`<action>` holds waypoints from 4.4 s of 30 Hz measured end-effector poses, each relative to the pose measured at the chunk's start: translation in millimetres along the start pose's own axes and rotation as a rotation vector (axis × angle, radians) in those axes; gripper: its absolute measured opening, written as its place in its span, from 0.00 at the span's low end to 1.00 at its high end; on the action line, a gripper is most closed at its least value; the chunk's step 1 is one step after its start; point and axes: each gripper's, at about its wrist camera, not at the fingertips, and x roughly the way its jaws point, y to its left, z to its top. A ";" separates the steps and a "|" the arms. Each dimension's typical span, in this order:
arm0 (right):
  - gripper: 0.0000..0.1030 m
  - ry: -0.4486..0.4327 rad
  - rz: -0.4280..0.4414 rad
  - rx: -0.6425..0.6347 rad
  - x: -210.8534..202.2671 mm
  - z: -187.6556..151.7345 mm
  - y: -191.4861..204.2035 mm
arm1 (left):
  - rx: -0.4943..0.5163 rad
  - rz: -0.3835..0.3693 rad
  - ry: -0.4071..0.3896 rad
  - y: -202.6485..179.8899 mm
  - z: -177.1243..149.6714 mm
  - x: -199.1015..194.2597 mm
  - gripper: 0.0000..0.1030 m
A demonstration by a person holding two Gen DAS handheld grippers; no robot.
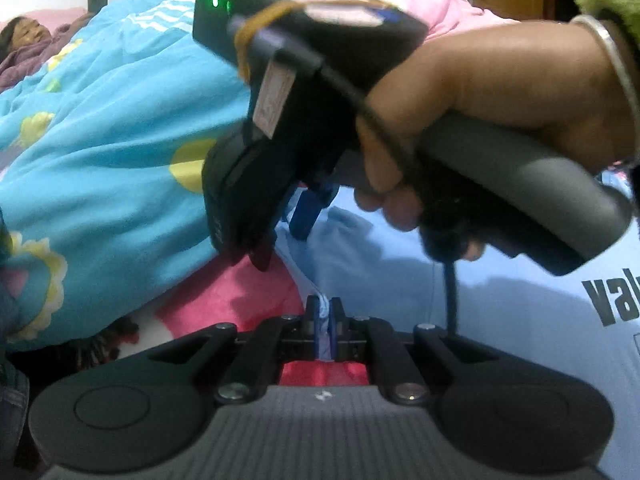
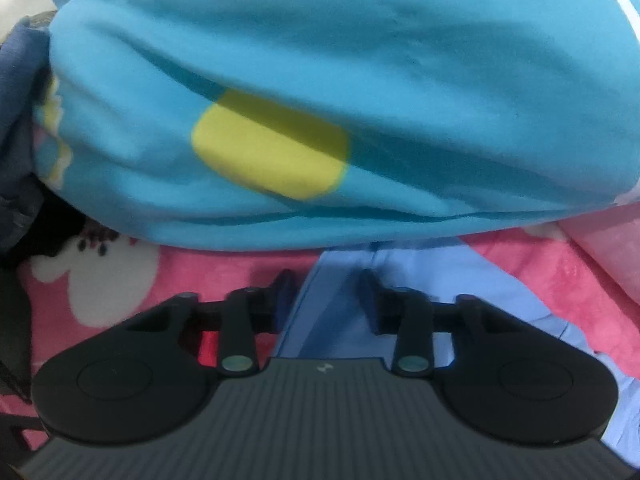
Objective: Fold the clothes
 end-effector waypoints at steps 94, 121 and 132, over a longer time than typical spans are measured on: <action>0.14 -0.288 -0.050 0.557 -61.4 -133.9 -163.3 | 0.035 -0.310 0.075 -13.5 10.3 63.3 0.24; 0.04 -0.208 0.144 0.471 -17.6 -72.8 -167.5 | 0.018 -0.287 0.118 -8.2 -17.5 68.7 0.25; 0.06 -0.405 0.026 0.743 -145.4 -161.5 -195.1 | 0.043 -0.287 0.093 -7.2 -12.8 57.1 0.24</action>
